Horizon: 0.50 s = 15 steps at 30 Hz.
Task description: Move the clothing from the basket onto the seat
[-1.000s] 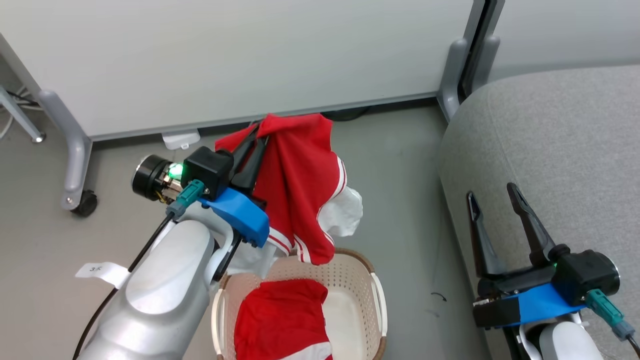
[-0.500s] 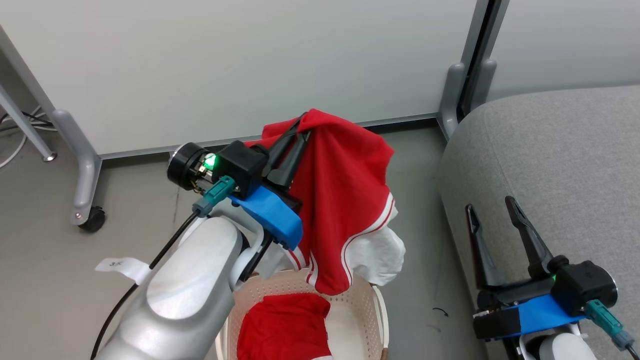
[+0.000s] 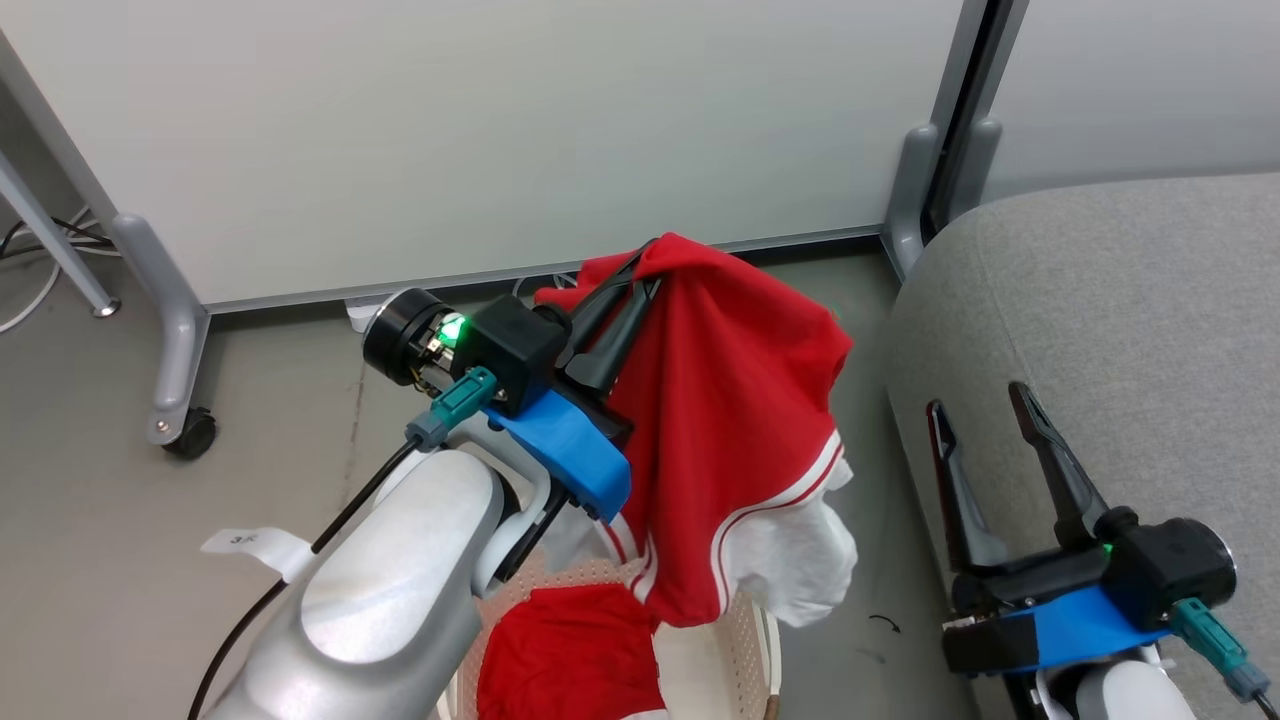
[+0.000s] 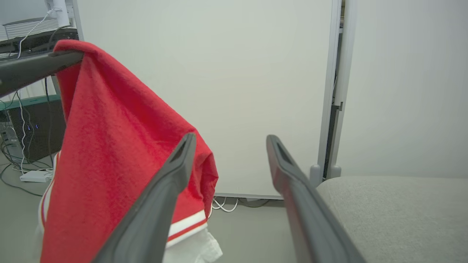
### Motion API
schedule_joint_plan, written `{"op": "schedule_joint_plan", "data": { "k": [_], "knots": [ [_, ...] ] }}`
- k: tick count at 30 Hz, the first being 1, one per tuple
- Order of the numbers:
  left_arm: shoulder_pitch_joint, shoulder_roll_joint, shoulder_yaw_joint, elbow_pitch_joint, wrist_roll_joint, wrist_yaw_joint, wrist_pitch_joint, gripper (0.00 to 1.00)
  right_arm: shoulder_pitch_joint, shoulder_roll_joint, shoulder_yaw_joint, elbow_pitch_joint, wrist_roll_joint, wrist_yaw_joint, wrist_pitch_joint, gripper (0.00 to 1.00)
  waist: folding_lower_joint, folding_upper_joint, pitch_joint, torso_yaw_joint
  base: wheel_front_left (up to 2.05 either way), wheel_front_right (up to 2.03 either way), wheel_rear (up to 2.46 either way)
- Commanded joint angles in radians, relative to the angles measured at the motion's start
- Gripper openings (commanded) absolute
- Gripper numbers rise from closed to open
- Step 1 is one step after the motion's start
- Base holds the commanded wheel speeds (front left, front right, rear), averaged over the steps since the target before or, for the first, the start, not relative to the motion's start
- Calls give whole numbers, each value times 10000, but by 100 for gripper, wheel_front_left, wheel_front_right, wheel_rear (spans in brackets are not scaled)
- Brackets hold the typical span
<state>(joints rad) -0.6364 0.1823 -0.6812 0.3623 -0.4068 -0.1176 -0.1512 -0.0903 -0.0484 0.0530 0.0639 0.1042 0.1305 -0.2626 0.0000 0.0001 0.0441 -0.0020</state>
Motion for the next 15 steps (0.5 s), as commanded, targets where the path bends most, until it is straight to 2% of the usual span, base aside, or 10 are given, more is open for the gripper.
{"op": "schedule_joint_plan", "data": {
  "k": [1,7,15],
  "knots": [
    [138,55,19,-63,-47,50,-5,0,-111,-34,70,-106,-118,5,-35,100,0,-1,9,-10,0,0,0],
    [115,116,-9,-153,-45,136,6,0,-843,-157,884,-318,-642,5,-35,100,0,-1,96,-48,0,0,0],
    [-64,77,-127,-179,-22,133,-66,0,-2551,-1493,2646,510,-460,5,-33,100,0,-1,222,46,0,0,0]
  ]
}}
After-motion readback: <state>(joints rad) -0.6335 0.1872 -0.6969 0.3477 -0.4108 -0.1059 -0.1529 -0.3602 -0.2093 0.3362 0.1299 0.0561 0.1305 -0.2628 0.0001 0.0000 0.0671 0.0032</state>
